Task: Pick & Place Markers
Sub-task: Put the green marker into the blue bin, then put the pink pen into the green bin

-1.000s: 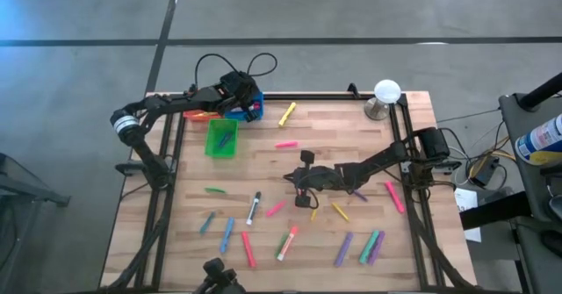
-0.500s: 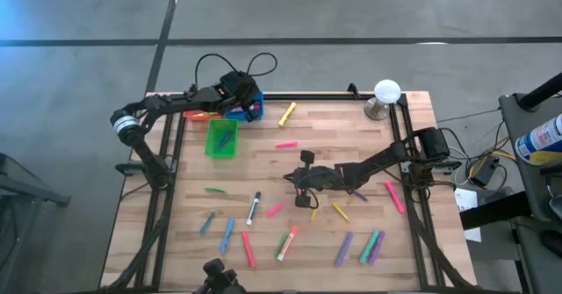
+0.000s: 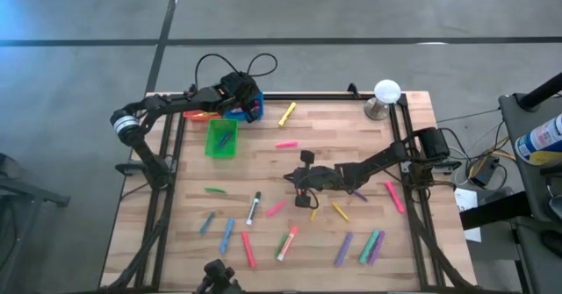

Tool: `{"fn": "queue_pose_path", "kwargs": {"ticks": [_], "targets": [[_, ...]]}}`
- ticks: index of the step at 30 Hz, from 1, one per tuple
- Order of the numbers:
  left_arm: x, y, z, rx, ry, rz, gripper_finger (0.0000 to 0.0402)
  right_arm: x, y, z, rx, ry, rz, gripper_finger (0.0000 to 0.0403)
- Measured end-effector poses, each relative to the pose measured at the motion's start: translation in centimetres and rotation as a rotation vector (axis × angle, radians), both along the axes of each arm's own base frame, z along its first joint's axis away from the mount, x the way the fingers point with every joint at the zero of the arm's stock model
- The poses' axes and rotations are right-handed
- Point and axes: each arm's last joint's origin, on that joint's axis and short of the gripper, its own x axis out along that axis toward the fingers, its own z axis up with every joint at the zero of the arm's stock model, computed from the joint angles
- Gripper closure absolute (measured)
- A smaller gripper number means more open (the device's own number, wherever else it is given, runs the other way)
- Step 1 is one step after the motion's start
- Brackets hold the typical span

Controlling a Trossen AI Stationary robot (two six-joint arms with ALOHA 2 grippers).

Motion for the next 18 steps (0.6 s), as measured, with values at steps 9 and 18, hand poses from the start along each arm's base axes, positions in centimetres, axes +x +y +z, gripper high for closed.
{"fn": "queue_pose_path", "kwargs": {"ticks": [9,18], "targets": [[-0.1,-0.4,-0.2,-0.032,0.024,-0.006,0.0219,0.0,0.2,0.0,-0.002,0.000,0.007,0.0394],[0.5,-3.1,-0.9,-0.072,0.071,-0.001,0.0253,-0.4,0.2,0.8,-0.019,0.023,0.013,0.0394]]}}
